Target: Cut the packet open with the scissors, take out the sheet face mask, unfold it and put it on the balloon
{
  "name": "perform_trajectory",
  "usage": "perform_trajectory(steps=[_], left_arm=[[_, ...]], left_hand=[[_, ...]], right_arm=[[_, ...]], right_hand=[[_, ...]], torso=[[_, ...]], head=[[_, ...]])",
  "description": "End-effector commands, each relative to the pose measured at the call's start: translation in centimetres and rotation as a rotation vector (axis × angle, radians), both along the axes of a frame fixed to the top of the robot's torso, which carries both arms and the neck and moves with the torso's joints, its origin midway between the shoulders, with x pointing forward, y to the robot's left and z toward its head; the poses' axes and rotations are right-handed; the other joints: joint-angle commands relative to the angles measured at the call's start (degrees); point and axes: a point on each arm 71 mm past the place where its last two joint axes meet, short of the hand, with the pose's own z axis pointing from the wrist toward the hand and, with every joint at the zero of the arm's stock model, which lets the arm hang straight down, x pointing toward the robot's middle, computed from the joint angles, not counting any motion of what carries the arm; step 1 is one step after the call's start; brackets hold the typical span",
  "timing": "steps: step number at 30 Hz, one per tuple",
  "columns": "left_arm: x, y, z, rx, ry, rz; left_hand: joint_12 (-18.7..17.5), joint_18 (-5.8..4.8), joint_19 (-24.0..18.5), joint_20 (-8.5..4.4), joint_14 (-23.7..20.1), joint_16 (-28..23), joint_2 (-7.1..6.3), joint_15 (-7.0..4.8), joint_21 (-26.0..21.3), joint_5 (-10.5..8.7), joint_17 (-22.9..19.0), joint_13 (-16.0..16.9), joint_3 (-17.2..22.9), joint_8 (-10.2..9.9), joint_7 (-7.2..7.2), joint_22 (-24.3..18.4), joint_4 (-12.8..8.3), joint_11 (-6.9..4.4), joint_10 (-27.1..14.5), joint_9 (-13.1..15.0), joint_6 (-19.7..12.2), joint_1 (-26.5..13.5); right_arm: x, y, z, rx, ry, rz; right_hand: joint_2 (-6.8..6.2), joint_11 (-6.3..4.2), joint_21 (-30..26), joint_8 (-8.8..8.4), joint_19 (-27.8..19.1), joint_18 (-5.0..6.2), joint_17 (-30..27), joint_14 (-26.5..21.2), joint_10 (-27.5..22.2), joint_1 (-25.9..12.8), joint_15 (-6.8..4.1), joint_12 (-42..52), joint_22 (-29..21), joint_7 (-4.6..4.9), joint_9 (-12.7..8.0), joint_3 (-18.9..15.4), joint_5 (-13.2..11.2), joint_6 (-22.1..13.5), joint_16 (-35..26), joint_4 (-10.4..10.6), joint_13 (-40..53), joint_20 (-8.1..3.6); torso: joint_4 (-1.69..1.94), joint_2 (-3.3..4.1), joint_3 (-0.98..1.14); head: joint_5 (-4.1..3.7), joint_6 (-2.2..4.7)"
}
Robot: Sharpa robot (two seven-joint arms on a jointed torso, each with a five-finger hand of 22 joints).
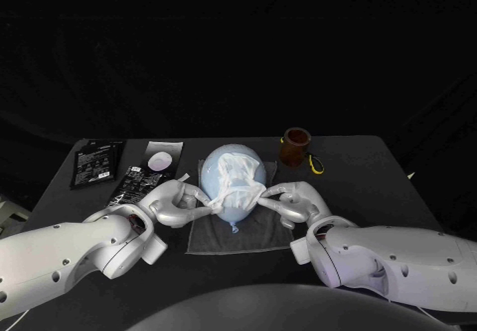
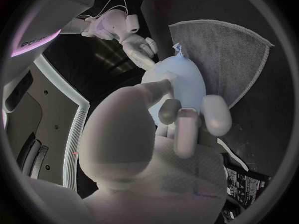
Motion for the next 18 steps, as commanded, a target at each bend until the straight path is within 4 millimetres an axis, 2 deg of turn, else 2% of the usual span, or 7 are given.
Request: perform_trajectory(steps=[1,4,8,18], left_arm=[[0.02,-0.09,0.04,-0.051,0.035,0.021],[0.12,-0.04,0.13,-0.064,0.042,0.033],[0.2,0.01,0.26,-0.074,0.049,0.04],[0.27,0.09,0.47,-0.081,0.066,0.034]], left_hand=[[0.17,-0.28,0.3,0.07,3.78,0.18,0.25,-0.47,0.33,0.19,6.54,-0.19,0.42,0.1,0.35,-0.04,-0.22,-1.06,1.49,5.37,0.18,-0.13],[0.17,-0.28,0.3,0.07,3.78,0.18,0.25,-0.47,0.33,0.19,6.54,-0.19,0.42,0.1,0.35,-0.04,-0.22,-1.06,1.49,5.37,0.18,-0.13],[0.11,-0.28,0.31,0.07,3.8,0.21,0.19,-0.47,0.35,0.19,6.62,-0.24,0.49,0.11,0.37,-0.02,-0.33,-1.04,1.45,5.4,0.14,-0.22],[0.22,-0.3,0.36,0.06,3.82,0.24,0.17,-0.47,0.39,0.21,6.68,-0.06,0.62,0.12,0.38,0.06,-0.48,-1.04,1.53,5.43,0.12,-0.29]], right_arm=[[-0.11,-0.22,0.18,-0.012,-0.014,0.027],[-0.22,-0.45,0.35,-0.023,-0.027,0.039],[-0.3,-0.54,0.51,-0.03,-0.039,0.045],[-0.57,-0.25,0.81,-0.02,-0.049,0.064]], right_hand=[[-1.91,1.53,-0.89,-1.94,-0.8,0.3,15.09,5.87,6.1,-3.06,1.5,0.21,7.28,1.52,-0.87,-2.42,0.26,-2.8,0.24,1.16,15.09,0.89],[-2.8,2.15,-1.58,-2.82,-1.25,0.47,15.09,5.87,6.1,-4.18,2.09,0.21,7.08,2.16,-1.19,-4.2,0.87,-4.03,0.24,1.73,15.09,1.52],[-3.02,2.51,-2.01,-3.33,-1.55,0.61,15.09,5.87,6.1,-4.34,2.44,0.21,6.96,2.51,-1.32,-5.47,0.91,-4.82,0.24,1.98,15.09,1.98],[-3.22,2.59,-2.3,-3.3,-1.74,0.72,15.09,5.87,6.1,-4.43,2.57,0.21,6.88,2.54,-1.25,-6.42,0.85,-4.74,0.24,2.13,15.09,2.21]], torso=[[0.01,-0.03,0.02],[-0.06,-0.06,0.07],[-0.06,0.0,0.08],[0.02,-0.03,0.03]], head=[[0.07,0.01],[0.1,0.01],[0.0,0.01],[-0.12,0.01]])
